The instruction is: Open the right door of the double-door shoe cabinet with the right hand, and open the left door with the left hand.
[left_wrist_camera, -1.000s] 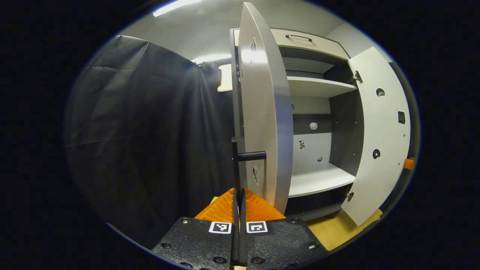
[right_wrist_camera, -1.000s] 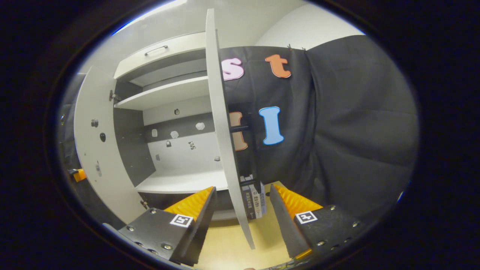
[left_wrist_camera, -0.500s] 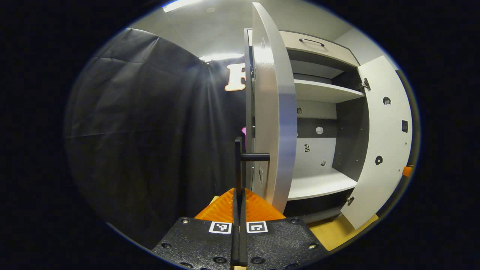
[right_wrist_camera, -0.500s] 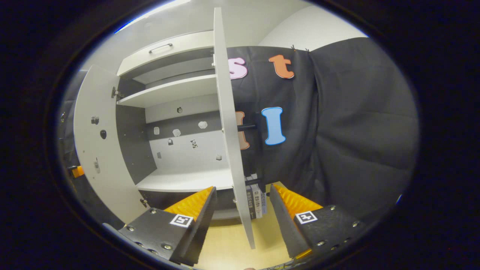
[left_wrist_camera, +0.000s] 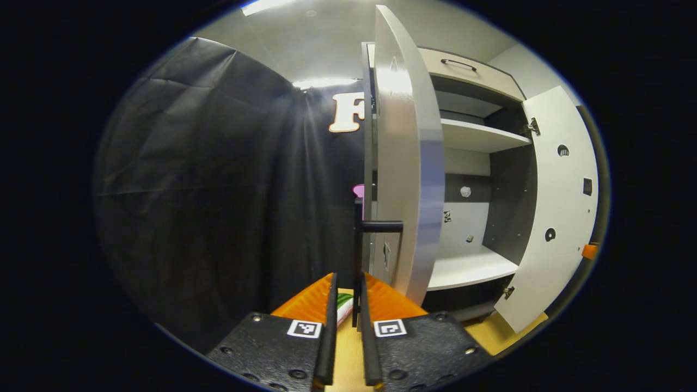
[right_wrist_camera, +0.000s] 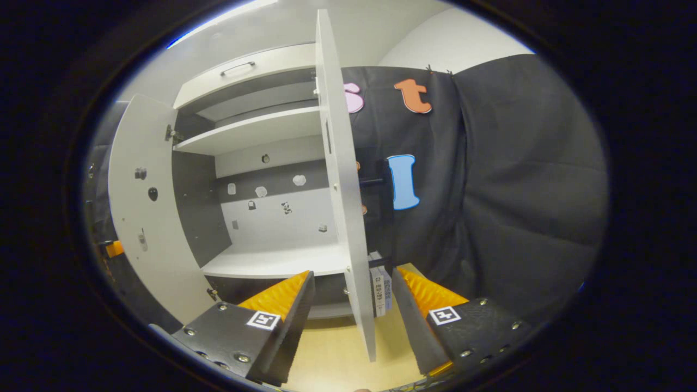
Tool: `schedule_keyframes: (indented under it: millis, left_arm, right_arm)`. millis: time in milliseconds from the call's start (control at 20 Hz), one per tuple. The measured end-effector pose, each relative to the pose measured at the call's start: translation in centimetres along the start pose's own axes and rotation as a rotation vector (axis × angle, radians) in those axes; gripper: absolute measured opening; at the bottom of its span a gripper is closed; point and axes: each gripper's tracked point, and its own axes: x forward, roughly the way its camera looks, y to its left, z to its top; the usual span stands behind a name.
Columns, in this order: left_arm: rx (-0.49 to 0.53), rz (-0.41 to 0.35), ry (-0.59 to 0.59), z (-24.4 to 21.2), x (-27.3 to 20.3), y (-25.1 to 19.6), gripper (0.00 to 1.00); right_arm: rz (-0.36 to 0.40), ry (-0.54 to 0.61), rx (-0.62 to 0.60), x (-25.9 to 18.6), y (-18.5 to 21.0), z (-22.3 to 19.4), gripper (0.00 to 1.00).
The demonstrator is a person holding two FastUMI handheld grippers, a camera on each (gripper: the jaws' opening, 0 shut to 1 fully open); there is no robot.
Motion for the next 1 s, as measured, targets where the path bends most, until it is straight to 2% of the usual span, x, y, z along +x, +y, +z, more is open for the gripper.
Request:
schedule_keyframes:
  millis: [100, 250, 300, 350, 400, 450, 600, 800, 1000]
  left_arm:
    - [-0.004, 0.007, 0.001, 0.0, 0.0, 0.5, 0.46]
    - [-0.004, 0.012, 0.003, -0.1, 0.0, 1.3, 0.75]
    - [-0.002, 0.013, 0.003, -0.1, -0.2, 1.5, 0.78]
    - [0.0, 0.013, 0.002, -0.1, -0.1, 1.7, 0.79]
    - [-0.002, 0.012, 0.001, 0.0, -0.1, 1.7, 0.85]
    - [-0.002, 0.01, 0.003, 0.0, -0.1, 1.7, 0.87]
    - [0.003, 0.009, 0.002, 0.0, -0.1, 1.8, 0.86]
    - [0.003, 0.011, 0.006, 0.1, -0.2, 1.7, 0.88]
    - [0.022, 0.064, 0.009, 0.1, -1.1, 2.9, 0.88]
  right_arm:
    - [0.004, -0.001, -0.005, 0.0, 0.4, 0.0, 0.77]
    - [0.006, -0.003, -0.008, -0.1, 0.8, 0.0, 0.82]
    - [0.008, -0.007, -0.008, -0.1, 1.0, 0.1, 0.84]
    - [0.008, -0.011, -0.008, -0.2, 1.2, 0.1, 0.77]
    - [0.008, -0.015, -0.011, -0.2, 1.4, 0.2, 0.77]
    - [0.009, -0.017, -0.013, -0.3, 1.6, 0.2, 0.92]
    - [0.017, -0.029, -0.03, -0.6, 2.7, 0.5, 0.77]
    - [0.065, -0.054, -0.047, -1.0, 5.5, 1.8, 0.76]
    - [0.13, -0.067, -0.085, -0.2, 8.6, 2.1, 0.77]
